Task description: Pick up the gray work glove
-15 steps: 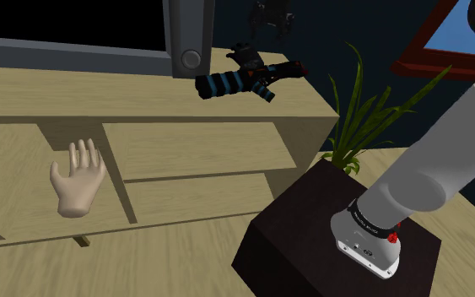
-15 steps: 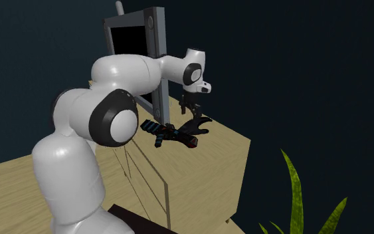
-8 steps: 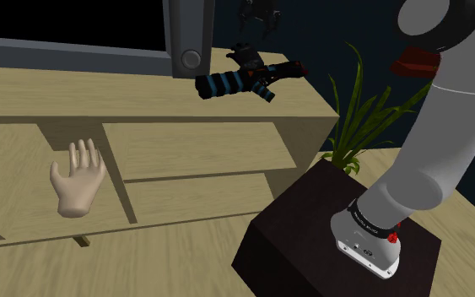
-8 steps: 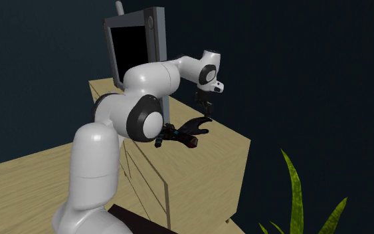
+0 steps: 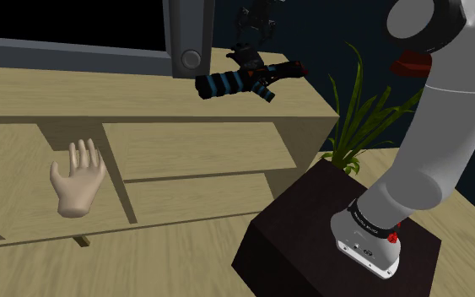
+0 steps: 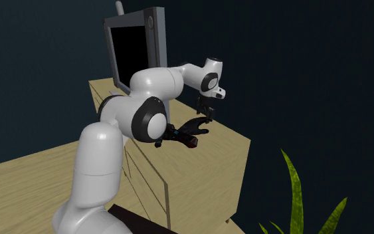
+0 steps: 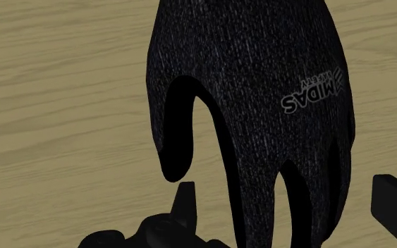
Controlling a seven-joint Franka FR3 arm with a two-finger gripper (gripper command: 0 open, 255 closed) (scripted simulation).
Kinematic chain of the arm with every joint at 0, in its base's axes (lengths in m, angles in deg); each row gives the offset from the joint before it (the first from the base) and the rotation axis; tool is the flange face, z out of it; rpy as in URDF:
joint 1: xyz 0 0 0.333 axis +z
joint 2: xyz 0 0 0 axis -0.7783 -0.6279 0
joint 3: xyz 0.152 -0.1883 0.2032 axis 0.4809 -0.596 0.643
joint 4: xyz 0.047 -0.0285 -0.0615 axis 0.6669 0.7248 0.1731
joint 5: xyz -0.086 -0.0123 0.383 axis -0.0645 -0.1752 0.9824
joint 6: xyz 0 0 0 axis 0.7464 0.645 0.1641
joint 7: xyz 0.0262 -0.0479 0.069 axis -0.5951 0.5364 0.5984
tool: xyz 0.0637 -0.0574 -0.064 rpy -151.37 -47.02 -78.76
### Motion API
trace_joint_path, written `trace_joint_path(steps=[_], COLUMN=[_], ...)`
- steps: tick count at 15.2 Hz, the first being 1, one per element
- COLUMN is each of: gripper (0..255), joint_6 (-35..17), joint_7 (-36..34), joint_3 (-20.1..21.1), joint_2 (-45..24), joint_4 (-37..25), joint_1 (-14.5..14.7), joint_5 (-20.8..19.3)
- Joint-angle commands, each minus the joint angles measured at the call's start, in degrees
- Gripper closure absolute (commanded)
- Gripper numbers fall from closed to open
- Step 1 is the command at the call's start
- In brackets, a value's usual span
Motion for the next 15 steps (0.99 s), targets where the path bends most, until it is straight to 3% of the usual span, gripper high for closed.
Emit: trace_joint_path(steps=[1, 2, 3, 12, 15], gripper=[0, 0, 255, 255, 255], joint_6=[-1.1, -1.1, -1.3, -1.1, 1.3], joint_7=[0.1, 0.1, 0.1, 0.1, -0.3], joint_3=[0.0, 0.0, 0.0, 0.0, 0.0], joint_2=[0.1, 0.1, 0.2, 0.1, -0.2], joint_4=[1.2, 1.2, 1.5, 1.2, -1.5], joint_1=[0.1, 0.1, 0.1, 0.1, 0.0], joint_5=[0.0, 0.0, 0.0, 0.0, -0.1])
